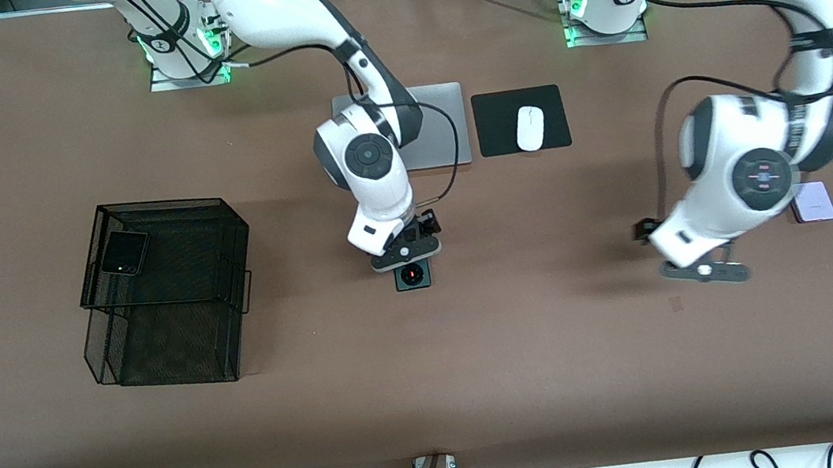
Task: Place phones with both arms
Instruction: 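Grasp the green phone while the left gripper reaches the white phone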
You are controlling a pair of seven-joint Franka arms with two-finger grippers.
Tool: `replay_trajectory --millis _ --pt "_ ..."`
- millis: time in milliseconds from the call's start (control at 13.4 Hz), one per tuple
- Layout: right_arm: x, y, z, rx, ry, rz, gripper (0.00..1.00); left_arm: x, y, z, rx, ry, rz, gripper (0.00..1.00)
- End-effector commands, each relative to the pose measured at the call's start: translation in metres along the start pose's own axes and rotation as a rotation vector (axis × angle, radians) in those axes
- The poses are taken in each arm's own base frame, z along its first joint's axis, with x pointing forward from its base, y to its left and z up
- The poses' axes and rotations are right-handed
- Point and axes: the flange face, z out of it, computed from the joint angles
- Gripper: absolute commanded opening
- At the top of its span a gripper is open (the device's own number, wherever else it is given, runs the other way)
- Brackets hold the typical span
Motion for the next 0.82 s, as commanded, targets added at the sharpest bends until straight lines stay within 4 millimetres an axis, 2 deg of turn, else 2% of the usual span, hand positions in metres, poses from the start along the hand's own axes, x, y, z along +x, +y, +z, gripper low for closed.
replay_trajectory --millis 0,149,299,523,747 --pt "0.004 -0.005 0.001 0.002 0.013 -0.011 0.99 -0.025 -0.065 0.002 -0.004 -0.021 0.085 1.00" --pt "0.003 -0.003 0.005 -0.016 0.013 -0.019 0.99 -0.043 -0.123 0.013 -0.012 -0.018 0.121 1.00" --pt "-0.003 -0.009 0.012 -0.023 0.007 -0.032 0.99 -0.058 -0.172 0.026 -0.016 0.000 0.061 1.00" --pt "-0.008 -0.009 0.024 -0.048 0.003 -0.056 1.00 -0.076 -0.220 0.051 -0.018 0.021 -0.009 1.00" --pt "-0.006 -0.009 0.029 -0.040 0.044 -0.061 1.00 -0.102 -0.250 0.075 -0.015 0.039 -0.044 1.00"
